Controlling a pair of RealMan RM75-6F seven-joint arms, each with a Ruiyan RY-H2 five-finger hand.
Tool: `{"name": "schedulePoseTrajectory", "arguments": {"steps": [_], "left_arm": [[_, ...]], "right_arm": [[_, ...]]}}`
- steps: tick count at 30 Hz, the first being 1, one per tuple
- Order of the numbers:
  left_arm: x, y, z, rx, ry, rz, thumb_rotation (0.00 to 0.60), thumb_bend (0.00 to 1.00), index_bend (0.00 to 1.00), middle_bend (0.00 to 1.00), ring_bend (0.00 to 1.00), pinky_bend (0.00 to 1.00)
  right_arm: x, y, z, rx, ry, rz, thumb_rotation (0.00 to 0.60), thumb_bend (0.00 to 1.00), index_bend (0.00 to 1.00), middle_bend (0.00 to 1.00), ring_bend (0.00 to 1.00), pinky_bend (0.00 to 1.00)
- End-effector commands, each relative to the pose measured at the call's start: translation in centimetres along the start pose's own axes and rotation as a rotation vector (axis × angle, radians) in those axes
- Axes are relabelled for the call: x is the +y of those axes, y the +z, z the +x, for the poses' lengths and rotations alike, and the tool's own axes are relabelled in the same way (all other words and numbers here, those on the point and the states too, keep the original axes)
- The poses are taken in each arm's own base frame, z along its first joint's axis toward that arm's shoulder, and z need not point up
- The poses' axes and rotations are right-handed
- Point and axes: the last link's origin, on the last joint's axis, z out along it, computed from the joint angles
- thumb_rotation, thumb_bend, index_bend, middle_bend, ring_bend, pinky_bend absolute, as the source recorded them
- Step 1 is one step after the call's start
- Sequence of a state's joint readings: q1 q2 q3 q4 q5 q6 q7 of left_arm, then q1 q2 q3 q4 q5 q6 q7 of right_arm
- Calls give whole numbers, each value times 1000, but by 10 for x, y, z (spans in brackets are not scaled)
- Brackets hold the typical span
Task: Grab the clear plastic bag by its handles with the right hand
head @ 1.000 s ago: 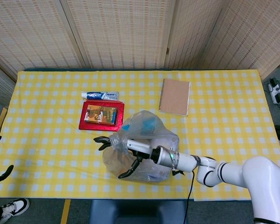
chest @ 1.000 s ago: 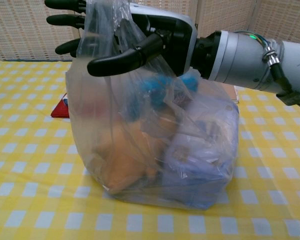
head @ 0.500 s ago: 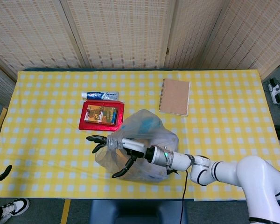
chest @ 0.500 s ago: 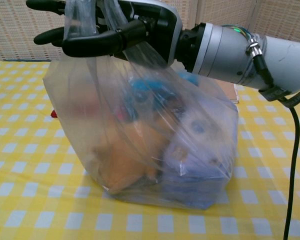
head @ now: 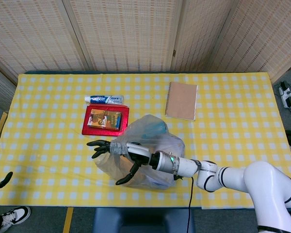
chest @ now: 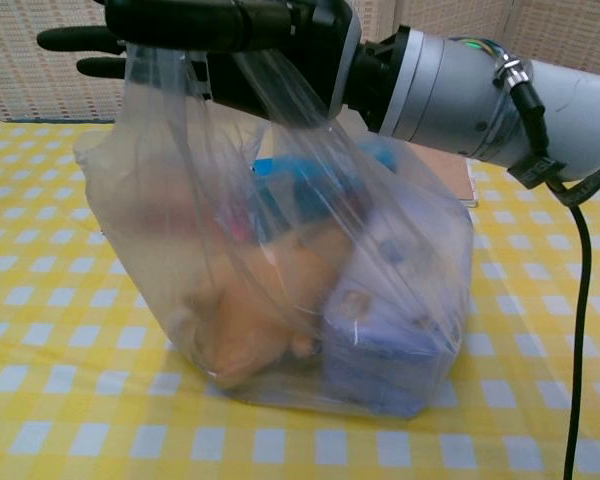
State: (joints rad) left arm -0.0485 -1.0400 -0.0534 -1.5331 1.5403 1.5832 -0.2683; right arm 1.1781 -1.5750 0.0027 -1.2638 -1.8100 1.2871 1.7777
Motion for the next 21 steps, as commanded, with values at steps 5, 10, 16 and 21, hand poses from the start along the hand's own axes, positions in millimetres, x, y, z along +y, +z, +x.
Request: {"name": "schedulePoseTrajectory", "arguments": {"steps": [5, 10, 16, 21], "left_arm": [[1, 1, -1, -5, 2, -1, 600, 319, 0, 25, 17, 50], [2, 1, -2, -7, 3, -2, 600, 319, 0, 25, 17, 49], [2, 1, -3, -9, 4, -4, 600, 320, 0, 25, 17, 50], [3, 2, -3, -9, 4, -5, 600, 320, 0, 25, 17, 50]], "right_arm": [[-16, -5, 5, 34, 13, 81, 600, 188, 28, 115, 191, 47], [-25, -9, 9, 87, 84, 132, 600, 189, 105, 186, 236, 154], [-33, -16, 11, 146, 129, 188, 600, 189, 222, 283, 331, 251], [-39, -22, 17, 229, 139, 238, 600, 193, 394, 410, 485, 418]]}}
